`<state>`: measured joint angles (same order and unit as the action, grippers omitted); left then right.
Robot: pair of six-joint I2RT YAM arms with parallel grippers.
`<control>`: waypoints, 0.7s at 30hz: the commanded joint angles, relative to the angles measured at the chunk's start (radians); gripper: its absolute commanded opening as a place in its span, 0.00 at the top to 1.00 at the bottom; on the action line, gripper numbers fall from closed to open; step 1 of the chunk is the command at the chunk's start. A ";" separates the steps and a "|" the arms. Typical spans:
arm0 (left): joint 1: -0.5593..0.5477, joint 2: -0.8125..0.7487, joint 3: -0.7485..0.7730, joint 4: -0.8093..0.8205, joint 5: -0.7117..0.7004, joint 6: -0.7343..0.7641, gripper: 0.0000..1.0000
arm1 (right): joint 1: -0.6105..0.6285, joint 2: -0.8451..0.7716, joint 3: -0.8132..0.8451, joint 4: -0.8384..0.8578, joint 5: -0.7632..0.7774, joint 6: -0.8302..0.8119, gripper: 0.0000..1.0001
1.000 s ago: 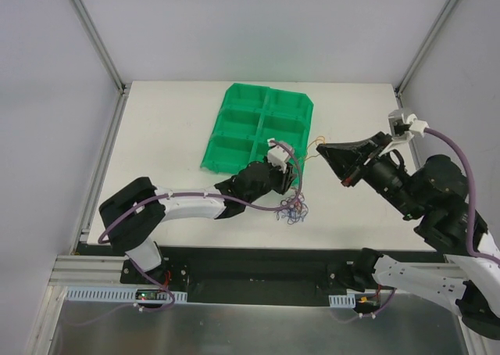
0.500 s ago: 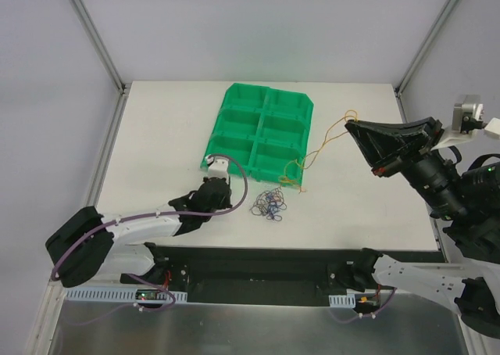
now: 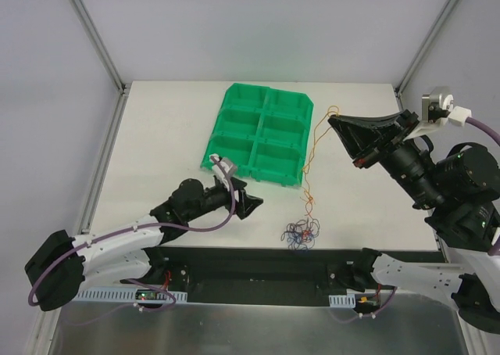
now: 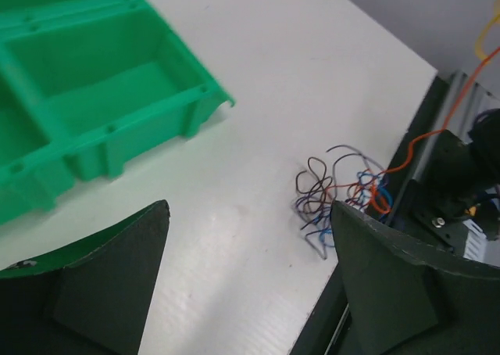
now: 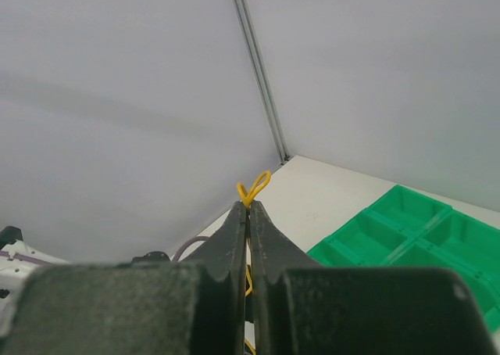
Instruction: Untangle the cables
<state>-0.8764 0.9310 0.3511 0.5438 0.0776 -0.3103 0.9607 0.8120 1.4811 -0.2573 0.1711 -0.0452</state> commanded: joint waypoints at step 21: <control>-0.099 0.752 0.574 0.467 0.654 -0.125 0.46 | -0.002 -0.019 -0.012 0.059 0.019 0.021 0.99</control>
<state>-0.9691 1.6539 0.8555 0.9463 0.7113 -0.3889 0.9607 0.8040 1.4662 -0.2569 0.1795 -0.0368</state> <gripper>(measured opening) 0.665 0.015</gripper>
